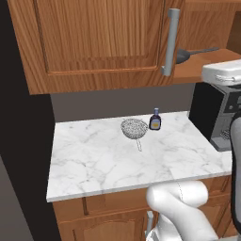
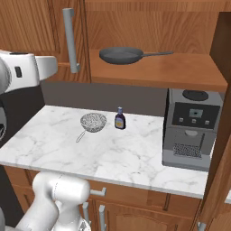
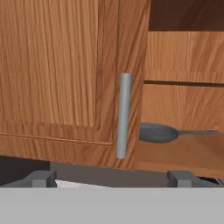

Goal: Pick the pan from the cabinet and place it on the stove. Then turn on the stove burner for the pan.

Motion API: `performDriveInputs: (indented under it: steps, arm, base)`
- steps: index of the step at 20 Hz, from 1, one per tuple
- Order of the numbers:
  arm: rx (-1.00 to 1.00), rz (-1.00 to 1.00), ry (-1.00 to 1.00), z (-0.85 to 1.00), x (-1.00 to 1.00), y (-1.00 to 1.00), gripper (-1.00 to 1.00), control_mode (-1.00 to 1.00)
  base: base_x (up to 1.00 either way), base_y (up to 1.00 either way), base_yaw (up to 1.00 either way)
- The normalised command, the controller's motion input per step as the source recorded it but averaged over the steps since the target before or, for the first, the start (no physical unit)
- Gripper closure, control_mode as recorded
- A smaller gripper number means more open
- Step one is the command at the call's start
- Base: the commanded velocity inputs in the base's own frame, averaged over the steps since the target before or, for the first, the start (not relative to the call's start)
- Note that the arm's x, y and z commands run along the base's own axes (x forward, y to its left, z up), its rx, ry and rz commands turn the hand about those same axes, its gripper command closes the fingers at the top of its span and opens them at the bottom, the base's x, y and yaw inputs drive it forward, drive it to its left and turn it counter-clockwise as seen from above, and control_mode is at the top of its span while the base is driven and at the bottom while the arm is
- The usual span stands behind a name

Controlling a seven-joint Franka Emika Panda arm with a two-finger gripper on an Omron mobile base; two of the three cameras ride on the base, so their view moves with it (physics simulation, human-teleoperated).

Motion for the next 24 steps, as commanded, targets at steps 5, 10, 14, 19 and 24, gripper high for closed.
performDriveInputs:
  steps: [5,10,14,19,24]
  arm:
    - [0.04,-0.02,-0.2,0.02,0.15,0.28,-1.0,-1.0]
    - [0.01,-0.01,-0.29,-0.07,0.13,0.09,-1.0,-1.0]
    - [0.0,-0.02,-0.32,-0.09,0.07,0.0,-1.0,-1.0]
    - [0.0,-0.07,-0.1,0.0,0.21,-0.01,-1.0,-1.0]
    - [0.0,-0.07,-0.03,0.0,0.38,0.0,-1.0,-1.0]
  base:
    - [0.0,0.0,0.0]
    - [0.0,0.0,0.0]
    - [0.0,0.0,0.0]
    - [0.0,0.0,0.0]
    - [0.0,0.0,0.0]
